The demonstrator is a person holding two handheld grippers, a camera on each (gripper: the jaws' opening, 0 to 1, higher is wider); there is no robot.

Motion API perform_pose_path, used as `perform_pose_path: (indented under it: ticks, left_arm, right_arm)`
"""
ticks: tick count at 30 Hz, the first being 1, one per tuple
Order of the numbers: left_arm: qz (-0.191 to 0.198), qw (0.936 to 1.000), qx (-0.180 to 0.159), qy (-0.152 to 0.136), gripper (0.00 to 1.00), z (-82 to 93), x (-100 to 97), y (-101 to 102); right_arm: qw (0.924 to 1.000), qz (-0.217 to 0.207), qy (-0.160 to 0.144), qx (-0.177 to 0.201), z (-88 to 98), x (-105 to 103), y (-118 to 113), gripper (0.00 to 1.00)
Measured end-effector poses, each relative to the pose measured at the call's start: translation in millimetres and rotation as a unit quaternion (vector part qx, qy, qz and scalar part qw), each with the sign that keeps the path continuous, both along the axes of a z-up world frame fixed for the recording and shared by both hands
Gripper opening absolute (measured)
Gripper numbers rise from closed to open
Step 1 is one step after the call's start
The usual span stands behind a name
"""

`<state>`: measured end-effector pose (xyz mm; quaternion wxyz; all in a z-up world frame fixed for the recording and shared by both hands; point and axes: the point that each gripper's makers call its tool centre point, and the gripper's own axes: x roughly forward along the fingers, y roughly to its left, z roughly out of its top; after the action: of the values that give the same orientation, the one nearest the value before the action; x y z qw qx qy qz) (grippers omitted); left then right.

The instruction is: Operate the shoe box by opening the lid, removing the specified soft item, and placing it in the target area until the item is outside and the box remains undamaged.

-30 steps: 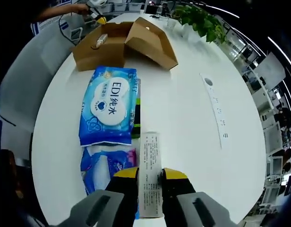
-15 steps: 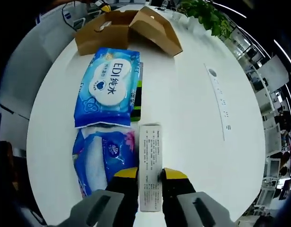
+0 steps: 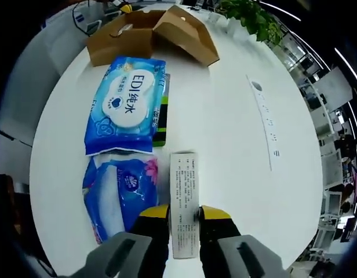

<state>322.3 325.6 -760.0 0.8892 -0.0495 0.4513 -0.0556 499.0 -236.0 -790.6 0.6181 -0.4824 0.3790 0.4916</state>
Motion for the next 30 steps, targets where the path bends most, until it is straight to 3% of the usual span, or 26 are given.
perform_pose_path:
  ticks: [15, 30]
  left_arm:
    - [-0.002, 1.0000, 0.007, 0.004, 0.03, -0.7, 0.4, 0]
    - [0.009, 0.9997, 0.010, -0.022, 0.03, 3.9, 5.1, 1]
  right_arm:
    - [0.9994, -0.031, -0.015, 0.006, 0.4, 14, -5, 0.21]
    - [0.9964, -0.070, -0.034, 0.035, 15.2, 3, 2, 0.32]
